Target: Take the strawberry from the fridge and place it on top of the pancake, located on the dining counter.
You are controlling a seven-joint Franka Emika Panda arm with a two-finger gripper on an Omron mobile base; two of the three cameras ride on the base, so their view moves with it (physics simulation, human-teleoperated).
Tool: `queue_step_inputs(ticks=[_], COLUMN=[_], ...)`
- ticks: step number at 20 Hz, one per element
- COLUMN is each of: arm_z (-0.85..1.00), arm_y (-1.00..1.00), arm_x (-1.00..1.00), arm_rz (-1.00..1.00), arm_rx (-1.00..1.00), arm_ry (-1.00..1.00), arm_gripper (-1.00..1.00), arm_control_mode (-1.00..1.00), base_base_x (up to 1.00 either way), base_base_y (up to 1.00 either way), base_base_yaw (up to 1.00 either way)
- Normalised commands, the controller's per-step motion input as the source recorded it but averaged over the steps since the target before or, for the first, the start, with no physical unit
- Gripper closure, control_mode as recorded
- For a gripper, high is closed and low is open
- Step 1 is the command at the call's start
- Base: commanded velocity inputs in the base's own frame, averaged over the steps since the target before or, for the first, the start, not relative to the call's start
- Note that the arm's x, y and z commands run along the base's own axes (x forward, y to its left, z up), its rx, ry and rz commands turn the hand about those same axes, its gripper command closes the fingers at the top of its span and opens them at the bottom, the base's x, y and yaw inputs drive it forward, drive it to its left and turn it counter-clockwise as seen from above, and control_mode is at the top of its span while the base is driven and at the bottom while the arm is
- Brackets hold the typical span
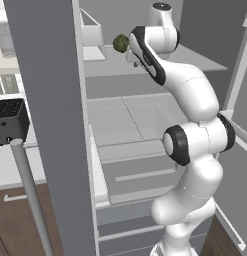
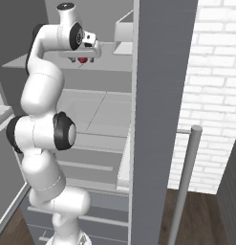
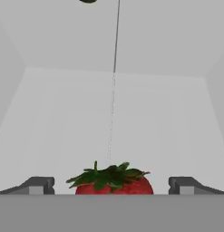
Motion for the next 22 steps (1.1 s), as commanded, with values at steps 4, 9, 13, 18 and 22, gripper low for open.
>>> queue_step_inputs(ticks=[4, 9, 13, 18, 22], arm_z=[-0.22, -0.15, -0.01, 0.00, 0.00], arm_y=[0.00, 0.00, 0.00, 0.00, 0.00], arm_x=[0.00, 0.00, -0.50, -1.00, -1.00], arm_rz=[0.00, 0.00, 0.00, 0.00, 0.00], arm_rx=[0.00, 0.00, 0.00, 0.02, 0.04], arm_ry=[0.00, 0.04, -0.03, -0.10, -0.07], arm_gripper=[1.00, 1.00, 1.00, 1.00, 1.00], arm_control_mode=[-1.00, -1.00, -1.00, -1.00, -1.00], base_base_x=[0.00, 0.00, 0.00, 0.00, 0.00], base_base_y=[0.00, 0.00, 0.00, 0.00, 0.00], base_base_yaw=[0.00, 0.00, 0.00, 0.00, 0.00])
